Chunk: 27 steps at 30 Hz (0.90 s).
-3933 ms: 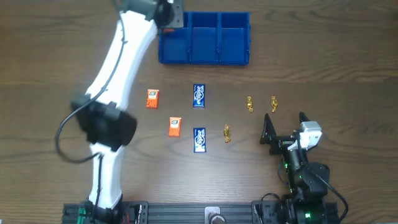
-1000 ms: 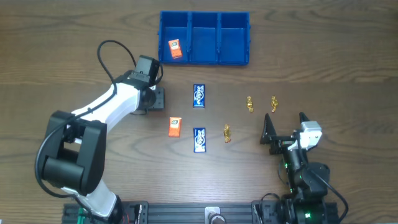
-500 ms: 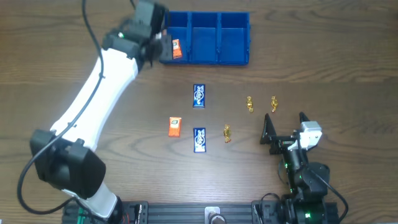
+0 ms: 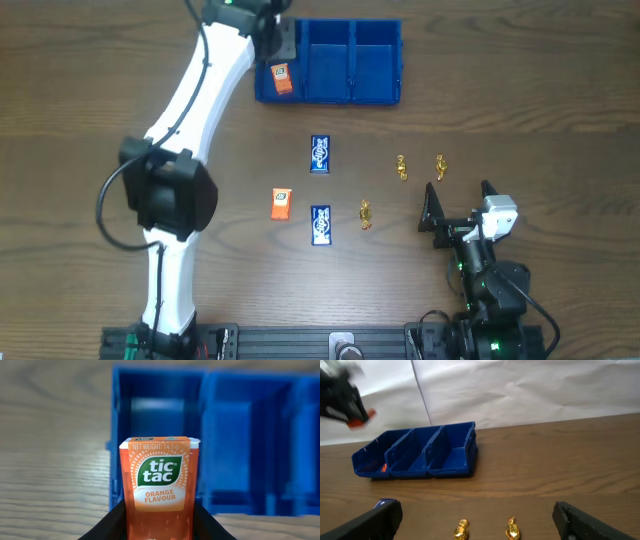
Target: Sort Candies Into Trays
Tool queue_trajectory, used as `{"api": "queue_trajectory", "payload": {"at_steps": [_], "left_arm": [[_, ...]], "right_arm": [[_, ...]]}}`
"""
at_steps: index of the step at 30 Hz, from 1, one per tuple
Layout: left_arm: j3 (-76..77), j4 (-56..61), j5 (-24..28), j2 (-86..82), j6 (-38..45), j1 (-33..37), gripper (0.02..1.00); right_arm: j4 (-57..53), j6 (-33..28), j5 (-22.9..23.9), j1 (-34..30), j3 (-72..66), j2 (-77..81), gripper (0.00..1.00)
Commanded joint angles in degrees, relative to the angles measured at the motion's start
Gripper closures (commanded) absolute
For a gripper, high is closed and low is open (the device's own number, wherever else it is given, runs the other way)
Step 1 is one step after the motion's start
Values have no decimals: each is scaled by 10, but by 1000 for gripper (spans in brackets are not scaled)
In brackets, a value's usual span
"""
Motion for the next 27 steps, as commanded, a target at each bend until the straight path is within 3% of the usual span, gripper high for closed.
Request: {"api": "queue_trajectory", "payload": {"at_steps": [1,2,8,11,18,24,27], "left_arm": [[21,-5,14,9,-2,5,680],[21,-5,12,9,-2,5,663],[21,5,8,9,-2,5,316],[21,2,-8,-4,-2,-5,261],[-10,-66,-83,-130,-9,-87,259],[-187,-76,-108,-281,-61,-163,213],[-318,-32,-89,-348,-104,-177,187]], "right_arm": [[-3,-3,3,-3,-1,-4,3],[-3,-3,3,-3,-1,-4,3],[-3,-3,3,-3,-1,-4,3],[-3,-3,3,-3,-1,-4,3],[-3,-3,3,-3,-1,-4,3],[-3,-3,3,-3,-1,-4,3],[-3,-3,3,-3,-1,-4,3]]}}
